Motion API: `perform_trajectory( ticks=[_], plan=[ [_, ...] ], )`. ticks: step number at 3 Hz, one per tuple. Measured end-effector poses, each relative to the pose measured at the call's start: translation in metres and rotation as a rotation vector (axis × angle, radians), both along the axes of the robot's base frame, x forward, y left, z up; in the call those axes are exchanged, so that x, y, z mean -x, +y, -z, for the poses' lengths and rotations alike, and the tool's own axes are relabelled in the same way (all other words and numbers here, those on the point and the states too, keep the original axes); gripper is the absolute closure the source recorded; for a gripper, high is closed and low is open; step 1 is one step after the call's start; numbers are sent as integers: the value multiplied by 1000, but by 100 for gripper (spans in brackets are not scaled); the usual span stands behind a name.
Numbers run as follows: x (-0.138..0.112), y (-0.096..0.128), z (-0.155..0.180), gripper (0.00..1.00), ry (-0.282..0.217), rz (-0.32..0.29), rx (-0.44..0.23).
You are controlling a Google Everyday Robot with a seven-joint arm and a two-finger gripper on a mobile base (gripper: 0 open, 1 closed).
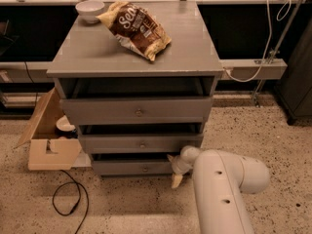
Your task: Open bottom drawer
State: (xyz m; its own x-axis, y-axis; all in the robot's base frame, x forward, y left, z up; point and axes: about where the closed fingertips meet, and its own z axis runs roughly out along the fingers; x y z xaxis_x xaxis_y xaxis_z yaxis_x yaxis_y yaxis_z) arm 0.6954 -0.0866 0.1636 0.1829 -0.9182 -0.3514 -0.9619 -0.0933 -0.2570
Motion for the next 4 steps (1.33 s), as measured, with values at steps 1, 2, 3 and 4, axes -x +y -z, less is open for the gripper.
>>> perform_trajectory(
  ticks=[1,2,3,4],
  plan=[
    [-11,0,11,0,-2,30,2],
    [-7,-6,16,26,18,55,23],
    [24,-17,8,58,55,76,37],
    [29,-19,4,81,64,79,37]
  ],
)
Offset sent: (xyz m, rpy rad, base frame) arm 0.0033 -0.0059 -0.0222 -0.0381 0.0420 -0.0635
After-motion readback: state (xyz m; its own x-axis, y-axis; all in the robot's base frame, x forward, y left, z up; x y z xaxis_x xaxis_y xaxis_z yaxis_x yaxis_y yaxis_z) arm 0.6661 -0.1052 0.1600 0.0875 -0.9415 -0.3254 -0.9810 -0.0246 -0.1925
